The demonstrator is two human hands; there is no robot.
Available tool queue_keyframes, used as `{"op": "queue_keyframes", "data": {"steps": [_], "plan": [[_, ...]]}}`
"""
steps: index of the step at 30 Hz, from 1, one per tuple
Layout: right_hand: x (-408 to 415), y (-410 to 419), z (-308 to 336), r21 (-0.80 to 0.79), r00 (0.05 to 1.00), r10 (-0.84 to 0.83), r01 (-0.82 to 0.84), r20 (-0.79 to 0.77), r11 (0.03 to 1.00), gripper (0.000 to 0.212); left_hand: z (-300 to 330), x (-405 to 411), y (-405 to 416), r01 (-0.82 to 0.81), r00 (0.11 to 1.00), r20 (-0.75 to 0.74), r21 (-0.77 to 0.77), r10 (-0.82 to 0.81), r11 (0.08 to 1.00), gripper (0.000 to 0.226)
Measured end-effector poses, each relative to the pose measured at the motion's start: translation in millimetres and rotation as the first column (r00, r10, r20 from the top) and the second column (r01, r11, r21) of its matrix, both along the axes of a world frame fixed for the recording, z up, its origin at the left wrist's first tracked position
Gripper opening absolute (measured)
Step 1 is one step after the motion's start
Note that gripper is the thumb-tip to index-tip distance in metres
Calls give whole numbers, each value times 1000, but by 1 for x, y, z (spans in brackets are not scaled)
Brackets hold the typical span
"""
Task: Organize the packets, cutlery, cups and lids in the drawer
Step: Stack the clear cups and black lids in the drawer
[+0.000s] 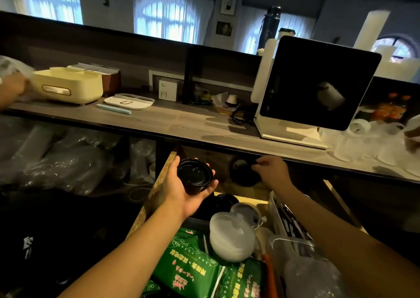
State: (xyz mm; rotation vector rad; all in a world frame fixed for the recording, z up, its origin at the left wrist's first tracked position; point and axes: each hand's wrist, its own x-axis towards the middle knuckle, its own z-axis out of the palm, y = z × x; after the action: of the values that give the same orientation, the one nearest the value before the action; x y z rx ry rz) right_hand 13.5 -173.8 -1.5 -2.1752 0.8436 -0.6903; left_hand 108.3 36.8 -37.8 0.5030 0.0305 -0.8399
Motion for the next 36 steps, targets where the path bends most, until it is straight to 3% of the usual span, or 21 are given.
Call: {"op": "queue_keyframes", "data": {"steps": [2, 4, 7, 11, 14, 17, 23, 26, 28, 32, 36], "plan": [[0, 17, 20, 157, 982, -5, -25, 187, 987, 8, 2, -1, 0, 5, 1000, 21, 30, -5, 1000, 56], [3, 38, 34, 224, 966, 69, -127, 249, 966, 8, 4, -3, -1, 10, 999, 31, 67, -12, 998, 56], [14, 64, 33, 304, 959, 117, -196, 258, 932, 11, 7, -8, -6, 37, 996, 72, 95, -44, 995, 66], [32, 87, 12, 386, 977, 40, -120, 211, 915, 16, 13, -12, -8, 65, 991, 114, 102, -77, 993, 70], [37, 95, -1, 312, 984, 2, -57, 176, 948, 22, 20, -14, -7, 68, 977, 189, 156, -98, 985, 62], [39, 94, -7, 218, 988, 19, -53, 155, 974, 22, 22, -9, -5, 42, 965, 245, 228, -99, 973, 40], [38, 86, -5, 223, 989, 122, -137, 79, 965, 21, 19, 5, -3, 38, 958, 260, 290, -117, 956, 38], [36, 83, -7, 16, 984, 177, -178, 17, 984, 18, 19, 7, 2, 127, 950, 243, 269, -196, 955, 24], [38, 81, -8, -15, 971, 237, -238, -34, 971, 15, 17, 16, 6, 168, 944, 236, 262, -232, 950, 21], [50, 71, -6, 347, 934, 357, -328, -19, 879, 13, 10, 38, 11, 187, 956, 182, 231, -232, 955, 26], [65, 62, -11, 460, 943, 332, -293, -4, 838, 28, 9, 58, 5, 181, 964, 163, 177, -210, 967, 30]]}}
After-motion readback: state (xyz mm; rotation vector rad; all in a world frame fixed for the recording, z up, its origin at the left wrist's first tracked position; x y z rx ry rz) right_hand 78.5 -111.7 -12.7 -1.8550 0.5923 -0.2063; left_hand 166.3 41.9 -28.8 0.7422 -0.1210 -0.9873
